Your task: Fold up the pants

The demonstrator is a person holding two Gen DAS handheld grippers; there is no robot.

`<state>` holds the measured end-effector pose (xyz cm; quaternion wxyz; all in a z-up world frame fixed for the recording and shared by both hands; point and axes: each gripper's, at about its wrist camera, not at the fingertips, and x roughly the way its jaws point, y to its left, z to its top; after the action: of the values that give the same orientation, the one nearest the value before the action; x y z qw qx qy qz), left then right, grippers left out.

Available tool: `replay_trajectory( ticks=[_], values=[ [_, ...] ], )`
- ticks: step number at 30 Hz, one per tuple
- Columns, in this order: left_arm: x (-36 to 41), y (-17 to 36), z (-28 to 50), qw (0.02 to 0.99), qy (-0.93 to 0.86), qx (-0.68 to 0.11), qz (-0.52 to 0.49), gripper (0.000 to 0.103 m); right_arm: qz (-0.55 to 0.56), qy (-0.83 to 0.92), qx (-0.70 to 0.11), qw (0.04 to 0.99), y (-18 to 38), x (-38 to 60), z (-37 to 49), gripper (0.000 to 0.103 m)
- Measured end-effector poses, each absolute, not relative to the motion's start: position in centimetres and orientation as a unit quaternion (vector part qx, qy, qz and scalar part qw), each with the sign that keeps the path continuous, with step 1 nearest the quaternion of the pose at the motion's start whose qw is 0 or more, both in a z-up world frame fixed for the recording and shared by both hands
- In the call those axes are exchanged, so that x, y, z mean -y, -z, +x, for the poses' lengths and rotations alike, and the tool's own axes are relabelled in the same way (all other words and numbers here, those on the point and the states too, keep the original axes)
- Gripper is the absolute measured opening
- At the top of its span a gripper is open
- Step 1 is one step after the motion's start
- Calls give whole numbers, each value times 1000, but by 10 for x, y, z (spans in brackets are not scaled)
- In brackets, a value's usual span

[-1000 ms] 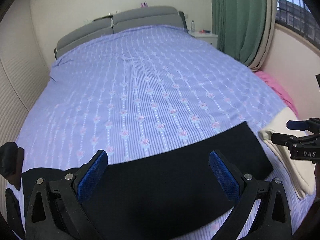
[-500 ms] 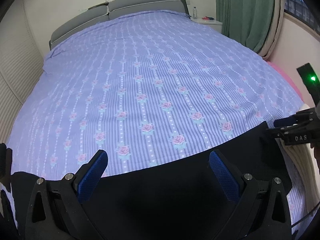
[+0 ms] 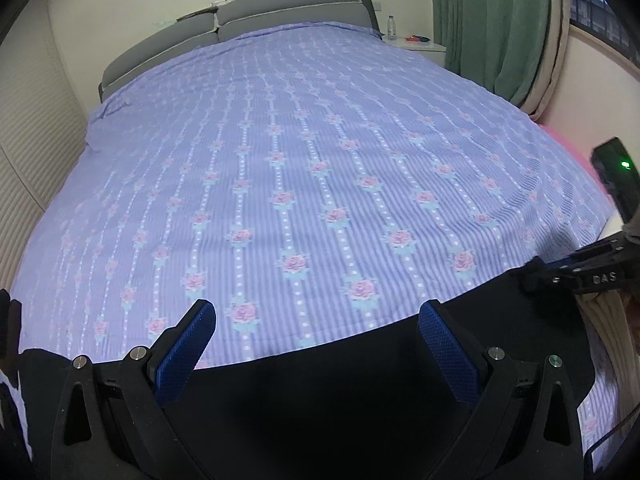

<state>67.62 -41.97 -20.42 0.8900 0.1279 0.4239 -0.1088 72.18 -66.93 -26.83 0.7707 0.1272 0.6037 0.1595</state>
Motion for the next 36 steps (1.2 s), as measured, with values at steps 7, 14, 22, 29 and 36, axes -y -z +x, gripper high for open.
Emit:
replay_trajectory(
  ticks=[7,14,22,29,36],
  values=[
    [382,196,671,891,87,-430,118,103,108,-119,-570,806,224,648,699,13],
    [352,170,643,894,84,-423,117,103,79,-106,-540,831,167,626,653,12],
    [328,126,580,904,89,-405,110,103,44,-118,-503,855,100,600,572,12],
    [317,91,508,911,105,-388,96,103,13,-131,-483,866,77,585,489,12],
    [316,74,429,916,124,-371,93,103,-71,-162,-468,866,80,560,406,12]
  ],
)
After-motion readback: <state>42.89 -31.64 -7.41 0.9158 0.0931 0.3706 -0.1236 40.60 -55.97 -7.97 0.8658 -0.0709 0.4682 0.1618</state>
